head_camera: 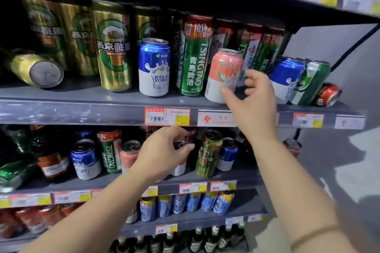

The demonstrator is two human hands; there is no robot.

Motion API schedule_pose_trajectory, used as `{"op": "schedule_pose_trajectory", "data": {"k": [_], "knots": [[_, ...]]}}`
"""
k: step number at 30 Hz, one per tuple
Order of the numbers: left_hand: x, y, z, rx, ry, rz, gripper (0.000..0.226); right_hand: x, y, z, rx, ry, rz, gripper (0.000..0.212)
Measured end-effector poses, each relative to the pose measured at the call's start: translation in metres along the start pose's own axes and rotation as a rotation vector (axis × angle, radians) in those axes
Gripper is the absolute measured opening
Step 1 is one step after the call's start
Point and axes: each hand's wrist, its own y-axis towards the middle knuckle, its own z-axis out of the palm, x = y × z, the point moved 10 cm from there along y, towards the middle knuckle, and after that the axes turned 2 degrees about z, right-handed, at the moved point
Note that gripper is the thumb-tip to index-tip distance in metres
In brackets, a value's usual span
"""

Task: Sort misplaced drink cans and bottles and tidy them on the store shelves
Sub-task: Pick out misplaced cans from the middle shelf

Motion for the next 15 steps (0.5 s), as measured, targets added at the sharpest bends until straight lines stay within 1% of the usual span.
{"op": "schedule_pose_trajectory", "data": {"k": [1, 2, 3, 4, 6, 9, 11, 12, 15], "knots": [[-0.004, 0.0, 0.002, 0.042, -0.023, -0.004, 0.038, -0.009, 0.011, 0.01, 0.079, -0.068, 0.058, 0.073], [-0.008, 0.0, 0.003, 0.07, -0.038, -0.009, 0.039, -0.016, 0.019, 0.02, 0.157, -0.111, 0.11, 0.083], [-0.009, 0.0, 0.003, 0.087, -0.04, -0.017, 0.04, -0.019, 0.025, 0.029, 0.216, -0.125, 0.136, 0.083], [-0.007, 0.001, 0.002, 0.096, -0.031, -0.028, 0.042, -0.021, 0.03, 0.036, 0.25, -0.124, 0.138, 0.075], [0.007, 0.0, 0.006, 0.119, 0.011, -0.064, 0.047, -0.019, 0.032, 0.038, 0.241, -0.104, 0.113, 0.059], [0.041, -0.006, 0.015, 0.169, 0.119, -0.143, 0.055, -0.011, 0.02, 0.017, 0.158, 0.042, 0.058, 0.059], [0.061, -0.006, 0.021, 0.169, 0.215, -0.155, 0.058, -0.001, 0.007, -0.005, 0.095, 0.155, 0.011, 0.06], [0.068, -0.005, 0.024, 0.166, 0.275, -0.147, 0.06, 0.005, -0.002, -0.013, 0.09, 0.195, -0.017, 0.058], [0.078, 0.0, 0.04, 0.206, 0.457, -0.089, 0.067, 0.011, -0.039, -0.024, 0.201, 0.268, -0.048, 0.045]]}}
